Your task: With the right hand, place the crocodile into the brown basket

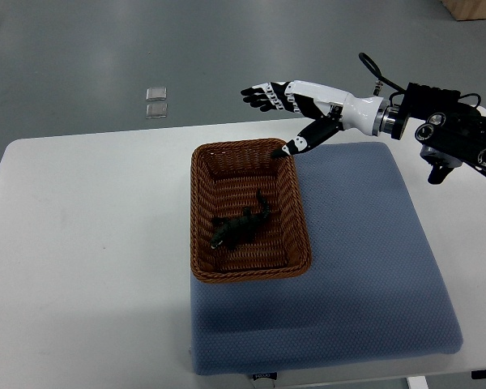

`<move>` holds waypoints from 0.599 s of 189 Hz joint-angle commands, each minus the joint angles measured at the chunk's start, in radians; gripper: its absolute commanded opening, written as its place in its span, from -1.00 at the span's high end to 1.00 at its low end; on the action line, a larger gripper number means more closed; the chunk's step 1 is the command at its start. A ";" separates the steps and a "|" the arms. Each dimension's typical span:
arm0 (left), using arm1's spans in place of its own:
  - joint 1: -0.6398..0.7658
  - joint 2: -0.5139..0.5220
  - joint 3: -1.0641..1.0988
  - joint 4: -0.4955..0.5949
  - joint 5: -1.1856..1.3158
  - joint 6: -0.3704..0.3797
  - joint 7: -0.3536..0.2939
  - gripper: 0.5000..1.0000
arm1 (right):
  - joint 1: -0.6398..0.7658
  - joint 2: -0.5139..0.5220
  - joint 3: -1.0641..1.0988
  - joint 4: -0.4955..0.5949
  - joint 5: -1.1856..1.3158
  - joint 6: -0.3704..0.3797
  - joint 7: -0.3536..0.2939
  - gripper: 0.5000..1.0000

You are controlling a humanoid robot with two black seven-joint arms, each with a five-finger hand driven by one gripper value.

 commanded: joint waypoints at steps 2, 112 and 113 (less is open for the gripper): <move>-0.001 0.000 0.000 0.000 0.000 0.000 0.000 -1.00 | -0.015 -0.011 0.002 -0.039 0.184 0.017 0.000 -0.69; -0.001 0.000 0.000 0.000 0.000 0.000 0.000 -1.00 | -0.098 0.000 0.003 -0.264 0.895 0.196 -0.462 -0.70; 0.000 0.000 0.000 0.000 0.000 0.000 0.000 -1.00 | -0.100 0.000 0.003 -0.264 0.901 0.196 -0.470 -0.70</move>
